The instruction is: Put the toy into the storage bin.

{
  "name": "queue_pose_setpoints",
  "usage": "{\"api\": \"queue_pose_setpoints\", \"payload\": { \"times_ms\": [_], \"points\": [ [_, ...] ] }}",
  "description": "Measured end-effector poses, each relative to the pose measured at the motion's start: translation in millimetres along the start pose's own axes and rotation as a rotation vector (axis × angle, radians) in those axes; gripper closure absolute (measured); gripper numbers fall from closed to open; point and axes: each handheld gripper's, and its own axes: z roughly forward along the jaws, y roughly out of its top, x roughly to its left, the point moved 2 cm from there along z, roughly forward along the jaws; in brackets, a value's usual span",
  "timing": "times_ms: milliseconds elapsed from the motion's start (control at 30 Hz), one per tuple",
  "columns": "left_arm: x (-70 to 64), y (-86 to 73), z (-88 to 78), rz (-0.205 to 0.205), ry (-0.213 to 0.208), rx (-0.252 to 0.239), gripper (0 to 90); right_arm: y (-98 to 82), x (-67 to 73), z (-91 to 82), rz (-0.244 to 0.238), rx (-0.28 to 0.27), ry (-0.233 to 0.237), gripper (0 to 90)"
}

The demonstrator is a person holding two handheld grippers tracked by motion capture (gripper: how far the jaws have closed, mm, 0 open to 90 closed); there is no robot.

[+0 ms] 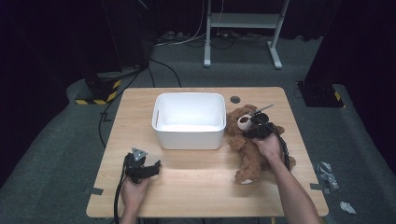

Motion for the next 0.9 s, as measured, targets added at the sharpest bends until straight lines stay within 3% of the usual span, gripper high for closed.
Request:
{"api": "queue_pose_setpoints", "payload": {
  "times_ms": [567,900],
  "points": [
    [0.5,0.2,0.0,0.004,0.004,0.0,18.6,-8.2,0.6,-37.0,-0.035,-0.147,0.012,61.8],
    [0.5,0.2,-0.1,0.004,0.004,0.0,18.6,-16.1,-1.1,-59.0,-0.032,-0.23,0.019,61.7]
  ]
}}
